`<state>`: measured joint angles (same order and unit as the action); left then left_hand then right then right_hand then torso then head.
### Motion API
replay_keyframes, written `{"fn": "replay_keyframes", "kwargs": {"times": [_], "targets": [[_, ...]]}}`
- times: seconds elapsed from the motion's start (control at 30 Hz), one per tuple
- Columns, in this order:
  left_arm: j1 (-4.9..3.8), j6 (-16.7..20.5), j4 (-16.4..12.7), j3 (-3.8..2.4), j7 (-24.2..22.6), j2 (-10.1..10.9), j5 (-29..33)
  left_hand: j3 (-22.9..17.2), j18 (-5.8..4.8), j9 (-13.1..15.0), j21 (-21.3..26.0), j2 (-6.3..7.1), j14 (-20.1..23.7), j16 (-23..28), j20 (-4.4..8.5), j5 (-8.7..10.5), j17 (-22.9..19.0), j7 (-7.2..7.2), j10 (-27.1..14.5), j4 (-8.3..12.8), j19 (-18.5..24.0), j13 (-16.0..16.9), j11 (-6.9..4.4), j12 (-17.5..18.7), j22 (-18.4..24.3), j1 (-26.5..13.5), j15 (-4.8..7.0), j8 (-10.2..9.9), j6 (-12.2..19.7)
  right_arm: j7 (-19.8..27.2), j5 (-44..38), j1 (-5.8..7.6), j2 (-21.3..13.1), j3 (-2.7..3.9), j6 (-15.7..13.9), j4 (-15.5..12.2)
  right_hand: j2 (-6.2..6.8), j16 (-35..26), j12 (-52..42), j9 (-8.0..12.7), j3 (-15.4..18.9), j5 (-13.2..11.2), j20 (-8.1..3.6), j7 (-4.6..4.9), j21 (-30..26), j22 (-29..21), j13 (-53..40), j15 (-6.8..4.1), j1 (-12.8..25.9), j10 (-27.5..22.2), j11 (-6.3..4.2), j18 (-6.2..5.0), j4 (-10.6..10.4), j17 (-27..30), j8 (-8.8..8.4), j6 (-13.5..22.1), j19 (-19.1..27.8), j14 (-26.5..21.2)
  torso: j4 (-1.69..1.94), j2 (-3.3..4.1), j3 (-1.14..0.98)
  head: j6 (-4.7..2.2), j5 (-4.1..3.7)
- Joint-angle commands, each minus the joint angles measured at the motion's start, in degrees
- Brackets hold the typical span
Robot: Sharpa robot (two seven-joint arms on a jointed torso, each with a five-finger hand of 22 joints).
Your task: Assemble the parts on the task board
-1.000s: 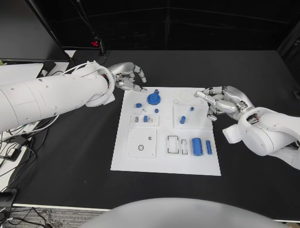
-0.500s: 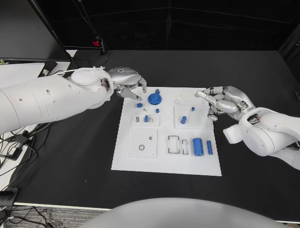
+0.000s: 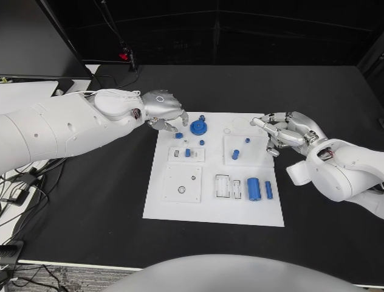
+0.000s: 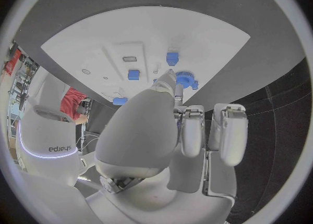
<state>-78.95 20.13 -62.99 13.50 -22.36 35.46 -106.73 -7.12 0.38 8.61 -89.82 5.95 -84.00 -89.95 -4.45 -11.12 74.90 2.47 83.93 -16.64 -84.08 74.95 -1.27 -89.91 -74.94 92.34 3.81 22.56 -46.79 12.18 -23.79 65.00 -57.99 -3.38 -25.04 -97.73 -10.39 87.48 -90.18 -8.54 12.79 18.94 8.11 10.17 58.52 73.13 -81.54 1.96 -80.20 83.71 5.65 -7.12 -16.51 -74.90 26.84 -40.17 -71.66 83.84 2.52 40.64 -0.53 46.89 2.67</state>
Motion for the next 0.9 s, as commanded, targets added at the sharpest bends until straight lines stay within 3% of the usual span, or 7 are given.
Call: {"fn": "replay_keyframes", "kwargs": {"times": [0.03, 0.43, 0.9], "targets": [[0.07, 1.2, 0.5, -0.03, -4.2, -0.3, -5.5, -0.8, -0.38, -0.2, -0.2, 0.23, -6.0, 0.0, -0.59, 0.56, 15.1, -0.27, 6.1, 0.0, -5.9, 15.0, -0.37, -0.1, -15.1, 0.6, 0.45, -0.4, -0.1, -0.1, -0.2, 0.07, 0.1, 0.03, 0.4, -0.1, -0.01, 0.0, 0.2, 0.1, 0.3, 0.4, -0.06, -0.06, -0.2, -0.1, -8.5, -0.06, -0.3, 6.3, 0.02, -0.26, -0.1, -10.4, 0.35, 0.3, 0.2, 3.3, -0.07, 0.02, 0.09, 0.08, -0.02], [0.82, 1.4, 2.8, -0.03, -6.0, -1.9, -9.5, -3.5, -0.38, -0.8, -0.2, 1.01, -6.0, 0.0, -1.31, 3.33, 15.1, -0.69, 6.1, 0.1, -5.9, 15.0, -0.79, -0.1, -15.1, 1.8, 0.73, -0.8, -0.5, -0.3, -0.2, 0.07, 0.3, 0.03, 0.6, 0.1, 0.00, 0.0, 0.2, 0.1, 0.3, 0.4, -0.06, -0.06, -0.3, -0.1, -8.5, -0.05, -0.3, 6.3, 0.03, -0.29, -0.1, -10.4, 0.36, 0.4, 0.3, 3.3, 0.08, -0.04, -0.03, 0.34, -0.01], [1.18, 0.8, 4.6, -0.04, -5.9, -3.4, -10.0, -6.0, -0.38, -1.5, -0.2, 2.01, -6.0, 0.0, -1.72, 3.59, 15.1, -1.08, 6.1, 0.5, -5.9, 15.0, -1.01, -0.1, -15.1, 4.3, 0.82, -1.5, 0.3, -0.7, -0.2, 0.06, 0.4, 0.03, 0.9, 0.2, 0.01, 0.0, 0.2, 0.1, 0.4, 0.5, -0.06, -0.05, -0.4, -0.2, -8.5, -0.05, -0.3, 6.3, 0.04, -0.30, -0.2, -10.4, 0.37, 0.4, 0.3, 3.3, 0.00, -0.02, 0.03, 0.34, -0.14]]}}
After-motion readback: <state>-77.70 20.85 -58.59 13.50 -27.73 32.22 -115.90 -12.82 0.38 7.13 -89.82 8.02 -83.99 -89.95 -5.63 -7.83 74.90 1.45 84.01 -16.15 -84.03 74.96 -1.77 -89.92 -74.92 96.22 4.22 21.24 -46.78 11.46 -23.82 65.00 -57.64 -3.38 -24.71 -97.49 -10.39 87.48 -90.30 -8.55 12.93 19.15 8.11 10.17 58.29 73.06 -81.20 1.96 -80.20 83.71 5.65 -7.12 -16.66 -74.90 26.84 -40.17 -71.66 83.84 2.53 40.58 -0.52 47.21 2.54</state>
